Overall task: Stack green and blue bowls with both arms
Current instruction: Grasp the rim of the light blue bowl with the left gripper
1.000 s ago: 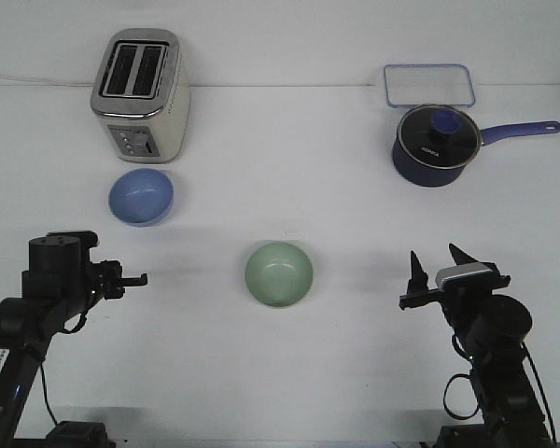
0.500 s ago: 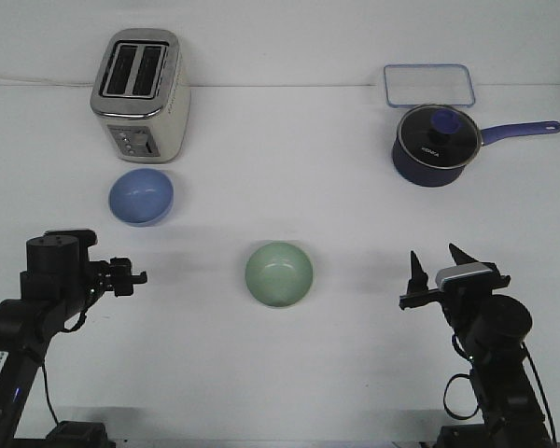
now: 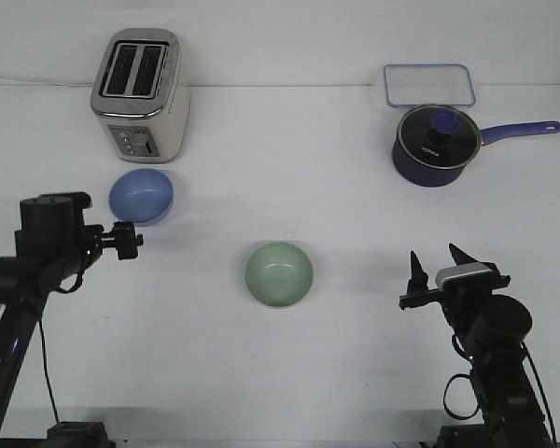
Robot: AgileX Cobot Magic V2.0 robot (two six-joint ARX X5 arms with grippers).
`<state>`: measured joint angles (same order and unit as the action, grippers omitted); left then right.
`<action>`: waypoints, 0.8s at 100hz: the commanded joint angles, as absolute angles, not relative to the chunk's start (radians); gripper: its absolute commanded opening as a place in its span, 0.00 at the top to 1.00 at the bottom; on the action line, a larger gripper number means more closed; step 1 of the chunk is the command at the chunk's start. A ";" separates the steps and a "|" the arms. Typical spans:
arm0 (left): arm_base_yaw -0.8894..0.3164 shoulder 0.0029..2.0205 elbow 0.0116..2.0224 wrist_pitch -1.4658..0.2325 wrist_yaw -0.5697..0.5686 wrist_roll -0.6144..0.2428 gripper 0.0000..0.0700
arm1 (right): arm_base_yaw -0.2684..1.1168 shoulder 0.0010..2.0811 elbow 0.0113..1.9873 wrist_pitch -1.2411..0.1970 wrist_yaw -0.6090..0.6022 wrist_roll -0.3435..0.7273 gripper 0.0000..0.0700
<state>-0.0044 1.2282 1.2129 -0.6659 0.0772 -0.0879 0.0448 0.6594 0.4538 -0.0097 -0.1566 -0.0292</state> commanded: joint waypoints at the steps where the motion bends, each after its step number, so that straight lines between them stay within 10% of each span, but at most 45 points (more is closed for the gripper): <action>1: 0.011 1.304 1.288 -0.668 0.075 -0.073 0.33 | 0.046 0.661 0.464 0.001 -0.156 -0.019 0.31; 80: 0.107 1.882 1.572 -0.579 0.075 0.013 0.34 | 0.046 0.661 0.464 0.000 -0.156 -0.019 0.31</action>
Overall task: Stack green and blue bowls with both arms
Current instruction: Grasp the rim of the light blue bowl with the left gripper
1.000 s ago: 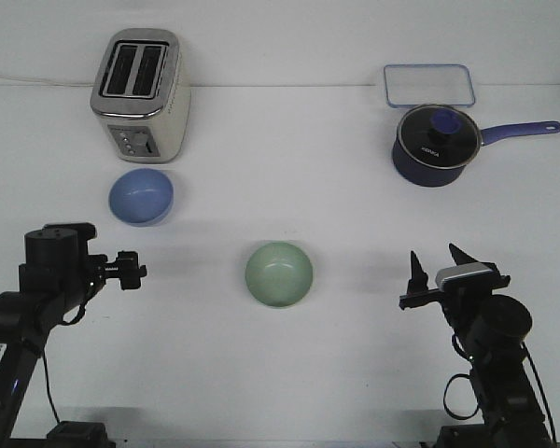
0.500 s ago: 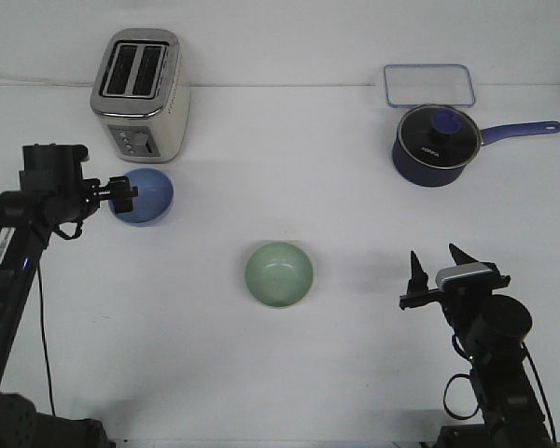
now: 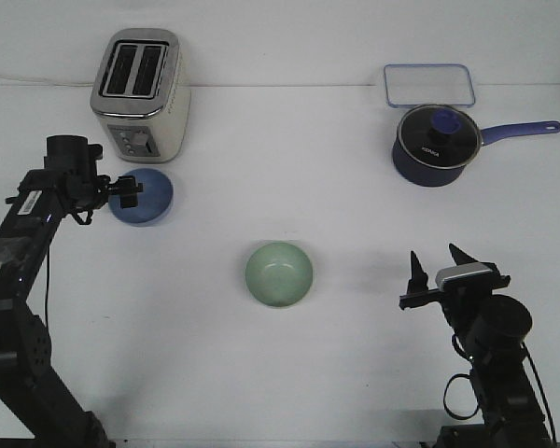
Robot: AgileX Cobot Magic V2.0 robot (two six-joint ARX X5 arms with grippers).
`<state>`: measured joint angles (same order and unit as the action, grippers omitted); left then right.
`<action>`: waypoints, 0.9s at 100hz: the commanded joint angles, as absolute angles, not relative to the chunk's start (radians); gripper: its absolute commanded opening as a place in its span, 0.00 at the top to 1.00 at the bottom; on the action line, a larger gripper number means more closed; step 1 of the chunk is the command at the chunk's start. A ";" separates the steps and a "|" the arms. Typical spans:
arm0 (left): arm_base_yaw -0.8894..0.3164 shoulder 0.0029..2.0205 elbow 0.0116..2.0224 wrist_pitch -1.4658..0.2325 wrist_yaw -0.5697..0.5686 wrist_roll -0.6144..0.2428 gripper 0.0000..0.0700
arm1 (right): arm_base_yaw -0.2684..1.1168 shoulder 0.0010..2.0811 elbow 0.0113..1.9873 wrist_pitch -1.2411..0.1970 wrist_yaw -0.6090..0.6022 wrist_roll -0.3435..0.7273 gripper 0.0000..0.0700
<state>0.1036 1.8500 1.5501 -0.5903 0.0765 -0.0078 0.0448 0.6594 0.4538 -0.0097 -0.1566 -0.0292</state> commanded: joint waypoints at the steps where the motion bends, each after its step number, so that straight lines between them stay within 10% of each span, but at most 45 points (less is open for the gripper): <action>1: 0.107 1.884 1.572 -0.578 0.075 0.013 0.34 | 0.046 0.661 0.464 0.000 -0.156 -0.019 0.31; 70: 0.112 1.961 1.572 -0.537 0.075 0.014 0.35 | 0.046 0.661 0.464 0.000 -0.156 -0.019 0.31; 90: 0.112 1.961 1.572 -0.546 0.075 0.014 0.67 | 0.046 0.661 0.464 0.000 -0.156 -0.019 0.31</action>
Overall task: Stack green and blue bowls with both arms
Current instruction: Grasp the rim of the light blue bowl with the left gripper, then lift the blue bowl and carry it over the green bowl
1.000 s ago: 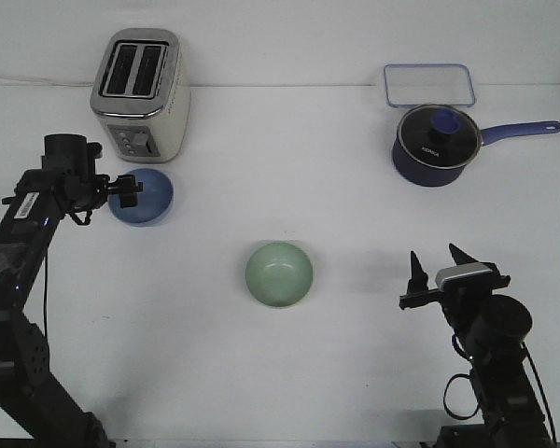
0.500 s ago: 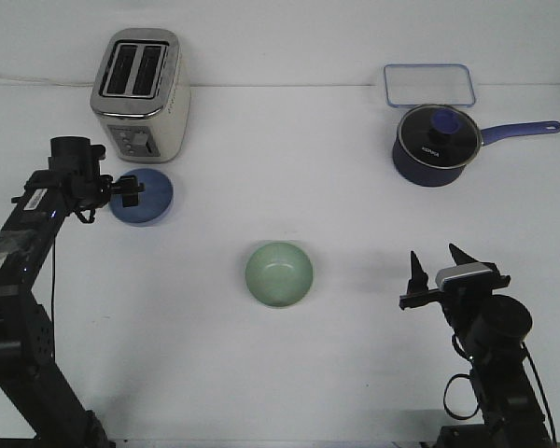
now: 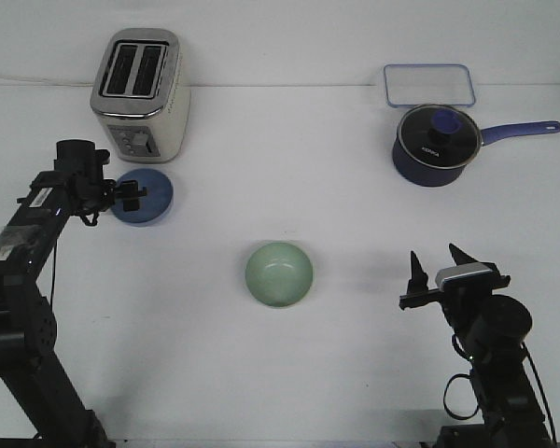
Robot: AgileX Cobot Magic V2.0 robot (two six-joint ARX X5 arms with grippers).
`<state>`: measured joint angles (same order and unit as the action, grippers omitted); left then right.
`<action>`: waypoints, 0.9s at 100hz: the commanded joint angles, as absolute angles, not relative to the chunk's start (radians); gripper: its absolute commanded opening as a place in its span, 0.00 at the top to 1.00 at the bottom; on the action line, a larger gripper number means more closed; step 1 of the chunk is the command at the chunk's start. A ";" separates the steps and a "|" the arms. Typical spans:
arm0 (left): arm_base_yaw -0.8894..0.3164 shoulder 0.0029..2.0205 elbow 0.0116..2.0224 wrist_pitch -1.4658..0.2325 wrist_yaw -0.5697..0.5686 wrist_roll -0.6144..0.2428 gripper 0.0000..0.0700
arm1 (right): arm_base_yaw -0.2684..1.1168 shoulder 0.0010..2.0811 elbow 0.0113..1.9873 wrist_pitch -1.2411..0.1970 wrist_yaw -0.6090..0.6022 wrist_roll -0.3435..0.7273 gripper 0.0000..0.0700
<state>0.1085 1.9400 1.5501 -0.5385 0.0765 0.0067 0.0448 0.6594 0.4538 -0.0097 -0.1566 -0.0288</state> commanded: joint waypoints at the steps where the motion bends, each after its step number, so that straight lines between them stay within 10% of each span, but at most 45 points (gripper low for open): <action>1: 0.112 1.961 1.572 -0.546 0.075 0.014 0.69 | 0.046 0.661 0.464 0.000 -0.156 -0.019 0.31; 19: 0.112 1.961 1.572 -0.551 0.075 0.012 1.00 | 0.046 0.661 0.464 0.000 -0.156 -0.019 0.31; 90: 0.117 1.720 1.583 -0.619 0.282 -0.075 0.99 | 0.046 0.661 0.464 0.001 -0.156 -0.019 0.31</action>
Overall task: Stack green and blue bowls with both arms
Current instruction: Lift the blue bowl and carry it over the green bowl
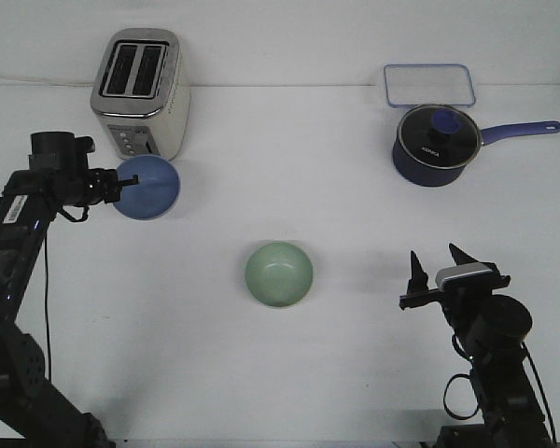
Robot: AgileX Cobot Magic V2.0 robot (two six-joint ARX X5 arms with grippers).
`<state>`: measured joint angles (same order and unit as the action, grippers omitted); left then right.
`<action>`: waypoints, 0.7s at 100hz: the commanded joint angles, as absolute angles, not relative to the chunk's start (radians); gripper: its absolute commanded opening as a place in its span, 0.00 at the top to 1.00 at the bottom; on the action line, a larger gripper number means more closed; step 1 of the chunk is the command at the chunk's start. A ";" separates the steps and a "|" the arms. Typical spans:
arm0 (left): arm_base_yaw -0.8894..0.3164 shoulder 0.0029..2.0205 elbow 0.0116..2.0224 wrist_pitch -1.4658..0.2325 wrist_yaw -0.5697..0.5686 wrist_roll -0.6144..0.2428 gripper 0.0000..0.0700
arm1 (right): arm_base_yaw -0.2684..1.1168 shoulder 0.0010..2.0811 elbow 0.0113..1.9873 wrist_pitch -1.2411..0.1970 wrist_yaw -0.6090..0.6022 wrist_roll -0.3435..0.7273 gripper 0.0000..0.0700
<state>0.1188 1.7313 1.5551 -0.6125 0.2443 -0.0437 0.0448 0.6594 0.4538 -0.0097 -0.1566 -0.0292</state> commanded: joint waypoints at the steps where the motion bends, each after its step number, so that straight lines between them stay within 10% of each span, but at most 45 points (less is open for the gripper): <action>1: 0.116 1.713 1.583 -0.621 0.289 -0.077 0.99 | 0.046 0.661 0.464 0.001 -0.156 -0.019 0.31; 70: -0.311 1.650 1.579 -0.748 0.368 -0.092 0.99 | 0.046 0.661 0.464 0.000 -0.156 -0.019 0.31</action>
